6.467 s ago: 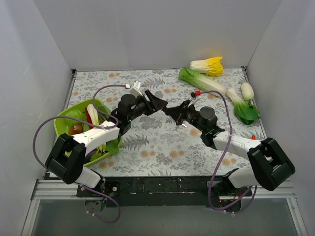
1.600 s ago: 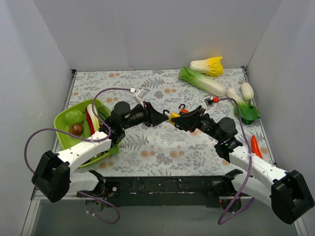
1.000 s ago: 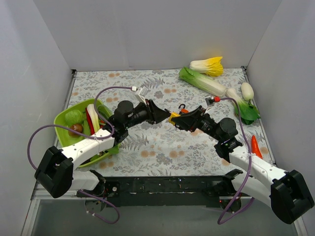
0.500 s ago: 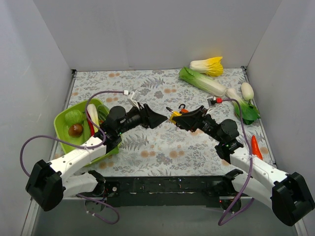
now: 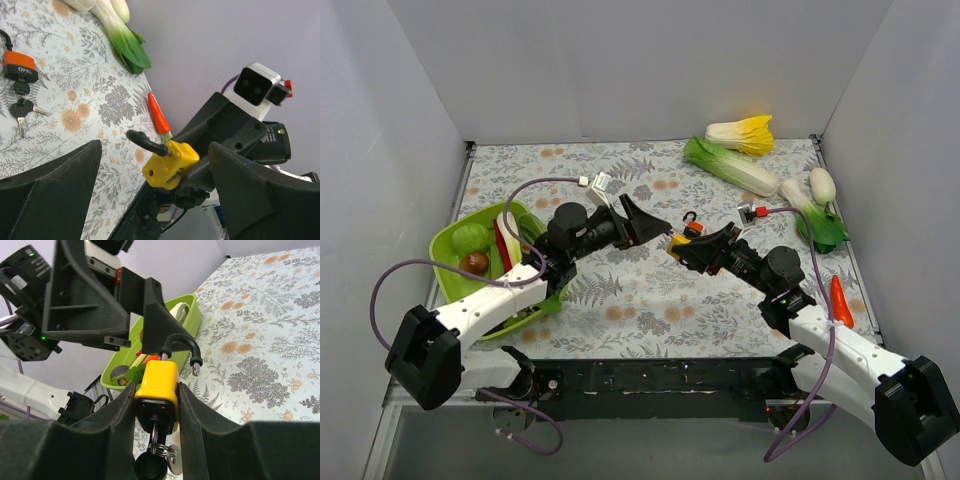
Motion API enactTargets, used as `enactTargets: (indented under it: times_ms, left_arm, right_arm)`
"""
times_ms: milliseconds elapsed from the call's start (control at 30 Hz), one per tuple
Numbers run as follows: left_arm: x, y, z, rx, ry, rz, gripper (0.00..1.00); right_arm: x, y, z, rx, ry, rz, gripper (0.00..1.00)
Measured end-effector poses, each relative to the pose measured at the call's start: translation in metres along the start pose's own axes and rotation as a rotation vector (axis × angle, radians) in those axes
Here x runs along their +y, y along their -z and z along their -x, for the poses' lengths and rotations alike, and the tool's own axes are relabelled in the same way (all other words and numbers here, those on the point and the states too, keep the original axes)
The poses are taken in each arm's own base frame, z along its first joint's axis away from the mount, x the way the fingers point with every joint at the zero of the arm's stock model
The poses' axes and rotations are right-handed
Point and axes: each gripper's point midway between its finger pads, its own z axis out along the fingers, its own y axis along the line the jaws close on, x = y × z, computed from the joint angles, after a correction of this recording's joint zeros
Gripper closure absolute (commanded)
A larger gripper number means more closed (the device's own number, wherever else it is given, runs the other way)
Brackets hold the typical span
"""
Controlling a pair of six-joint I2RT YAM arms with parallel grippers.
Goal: Unlock with the key
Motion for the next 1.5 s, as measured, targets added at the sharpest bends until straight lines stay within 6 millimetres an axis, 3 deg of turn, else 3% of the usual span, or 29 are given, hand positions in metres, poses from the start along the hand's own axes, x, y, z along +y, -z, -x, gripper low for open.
enactTargets:
  times_ms: [167,267,400,700,1000,1200,1500]
  left_arm:
    - [0.019,-0.02,-0.015,0.067,0.103,0.029,0.3]
    - [0.021,-0.026,-0.02,0.092,0.14,0.02,0.39]
    - [0.016,-0.031,-0.022,0.112,0.176,-0.018,0.47]
    - [0.0,-0.034,-0.015,0.098,0.216,-0.108,0.54]
    - [-0.007,-0.028,-0.017,0.097,0.201,-0.168,0.74]
    - [-0.008,-0.027,-0.018,0.097,0.178,-0.187,0.75]
    - [-0.006,-0.023,-0.027,0.128,0.133,-0.203,0.66]
  right_arm:
    - [-0.002,0.003,-0.005,0.01,-0.004,-0.008,0.99]
    - [-0.004,0.005,-0.008,0.014,-0.006,-0.012,0.99]
    - [-0.004,0.006,-0.009,0.016,-0.007,-0.013,0.99]
    - [-0.003,0.007,-0.013,0.021,-0.011,-0.003,0.99]
    - [0.001,0.011,-0.015,-0.003,-0.03,0.03,0.99]
    - [0.004,0.012,-0.014,-0.023,-0.066,0.043,0.99]
    - [0.001,0.015,-0.021,-0.028,-0.129,0.036,0.99]
